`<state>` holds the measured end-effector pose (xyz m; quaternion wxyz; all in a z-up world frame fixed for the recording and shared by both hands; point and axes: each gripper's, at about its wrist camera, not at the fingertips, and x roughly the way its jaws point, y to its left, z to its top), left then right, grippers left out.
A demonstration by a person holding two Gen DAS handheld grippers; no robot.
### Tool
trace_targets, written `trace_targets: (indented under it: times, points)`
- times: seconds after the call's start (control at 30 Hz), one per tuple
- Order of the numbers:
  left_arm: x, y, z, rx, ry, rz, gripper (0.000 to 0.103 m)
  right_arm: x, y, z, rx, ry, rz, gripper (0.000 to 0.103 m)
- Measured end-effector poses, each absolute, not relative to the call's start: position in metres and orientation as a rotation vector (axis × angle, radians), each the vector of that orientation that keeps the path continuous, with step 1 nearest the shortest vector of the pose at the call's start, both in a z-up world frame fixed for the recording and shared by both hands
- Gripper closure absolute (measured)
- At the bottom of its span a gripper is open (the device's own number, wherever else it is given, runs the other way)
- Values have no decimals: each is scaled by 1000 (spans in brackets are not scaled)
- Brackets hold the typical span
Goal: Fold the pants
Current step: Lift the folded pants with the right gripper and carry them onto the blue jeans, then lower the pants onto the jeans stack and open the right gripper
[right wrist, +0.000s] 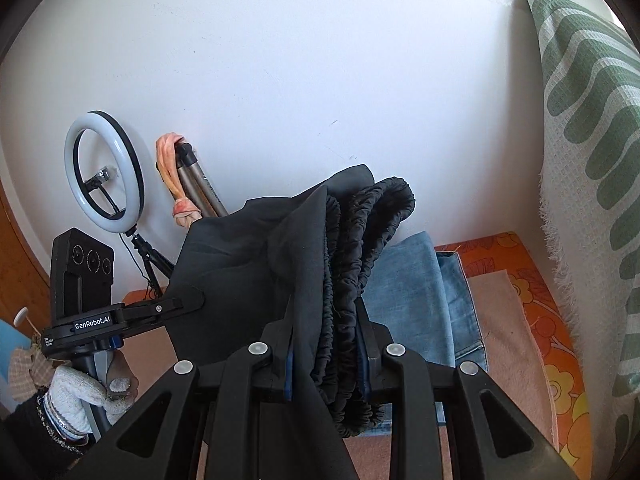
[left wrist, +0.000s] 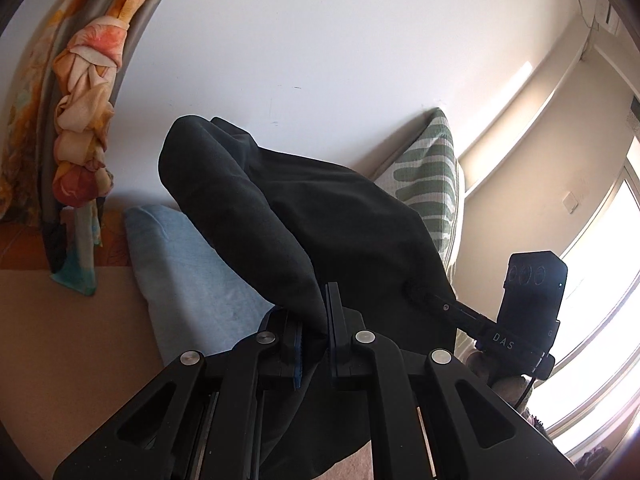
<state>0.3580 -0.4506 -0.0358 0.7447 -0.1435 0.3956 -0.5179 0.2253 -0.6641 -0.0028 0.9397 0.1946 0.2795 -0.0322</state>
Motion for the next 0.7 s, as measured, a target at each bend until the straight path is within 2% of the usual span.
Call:
trace_targets:
  times: [0.43,0.7]
  points:
    - [397,-454,-79,-296,920,-1022,96,280,-706,-62,426,716,-91,81]
    - [396,-433,-93,-245,969,-935,96,274,-728,-74,424,773,-240,67]
